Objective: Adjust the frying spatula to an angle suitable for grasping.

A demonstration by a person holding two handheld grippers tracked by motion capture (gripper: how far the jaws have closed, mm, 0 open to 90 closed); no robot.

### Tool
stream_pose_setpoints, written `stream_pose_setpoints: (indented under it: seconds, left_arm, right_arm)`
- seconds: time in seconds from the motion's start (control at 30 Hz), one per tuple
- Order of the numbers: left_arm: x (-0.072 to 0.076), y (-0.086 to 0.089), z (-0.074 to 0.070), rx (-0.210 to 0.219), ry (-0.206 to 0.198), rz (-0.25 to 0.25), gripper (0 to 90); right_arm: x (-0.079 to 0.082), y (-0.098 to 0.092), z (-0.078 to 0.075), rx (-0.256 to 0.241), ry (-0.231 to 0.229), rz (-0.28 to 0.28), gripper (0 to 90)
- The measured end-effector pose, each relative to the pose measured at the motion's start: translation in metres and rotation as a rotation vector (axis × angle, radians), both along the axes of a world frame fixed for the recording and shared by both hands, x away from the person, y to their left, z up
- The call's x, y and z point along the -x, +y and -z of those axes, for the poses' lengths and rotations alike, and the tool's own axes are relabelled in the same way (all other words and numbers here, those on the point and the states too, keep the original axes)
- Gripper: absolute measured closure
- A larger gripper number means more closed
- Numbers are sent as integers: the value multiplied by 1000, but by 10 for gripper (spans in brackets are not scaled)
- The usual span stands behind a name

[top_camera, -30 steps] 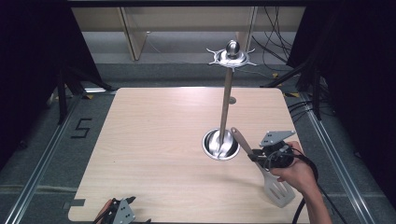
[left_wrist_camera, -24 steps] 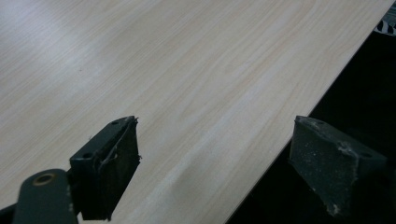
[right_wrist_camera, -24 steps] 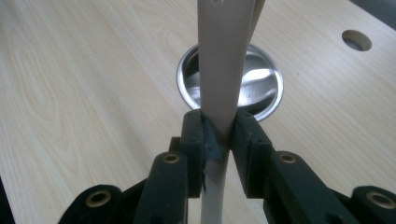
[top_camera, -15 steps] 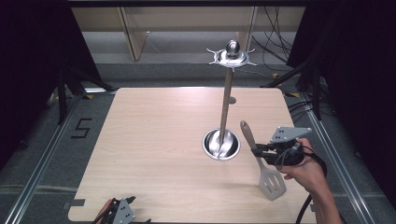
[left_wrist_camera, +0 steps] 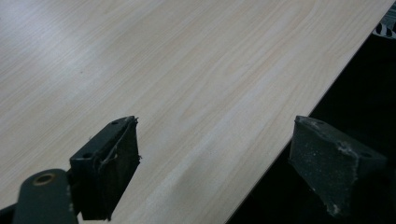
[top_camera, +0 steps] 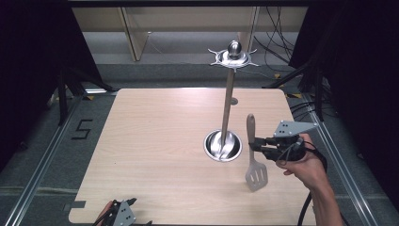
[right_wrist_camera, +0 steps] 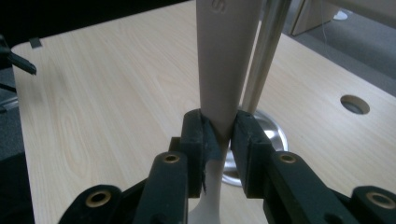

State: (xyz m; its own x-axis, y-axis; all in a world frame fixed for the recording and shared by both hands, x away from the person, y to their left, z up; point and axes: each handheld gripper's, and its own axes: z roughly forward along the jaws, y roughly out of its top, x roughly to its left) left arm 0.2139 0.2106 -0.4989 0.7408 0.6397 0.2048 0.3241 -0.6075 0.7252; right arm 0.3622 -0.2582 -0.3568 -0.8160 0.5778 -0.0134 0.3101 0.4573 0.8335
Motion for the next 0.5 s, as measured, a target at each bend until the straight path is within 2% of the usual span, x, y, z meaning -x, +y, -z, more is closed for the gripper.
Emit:
stream_pose_setpoints:
  seconds: [0.03, 0.07, 0.1, 0.17, 0.33, 0.4, 0.43, 0.47, 0.5]
  left_arm:
    - [0, 0, 0, -4, 1, 6, 150]
    - [-1, 1, -1, -20, -3, 21, 150]
    - [-1, 1, -1, -18, -2, 20, 150]
    - [-1, 2, -2, -27, -1, 22, 150]
    - [-1, 2, -1, -23, 1, 21, 150]
    - [-1, 1, -1, -21, -3, 21, 150]
    - [-1, 1, -1, -21, -2, 20, 150]
    - [-1, 2, -1, -22, -2, 21, 150]
    - [-1, 2, -1, -23, -1, 21, 150]
  right_arm:
    - [-2, 0, -2, 0, -7, -14, 759]
    - [-1, 2, -4, -15, 2, -3, 759]
    - [-4, 2, -7, -21, -23, -19, 759]
    - [-4, 6, -10, -42, -28, -11, 759]
    - [-5, 13, -17, -66, -67, -18, 759]
    - [-5, 14, -20, -61, -58, -17, 759]
    - [-6, 15, -20, -79, -71, -4, 759]
    - [-5, 15, -21, -79, -62, 5, 759]
    - [-6, 15, -22, -73, -63, -11, 759]
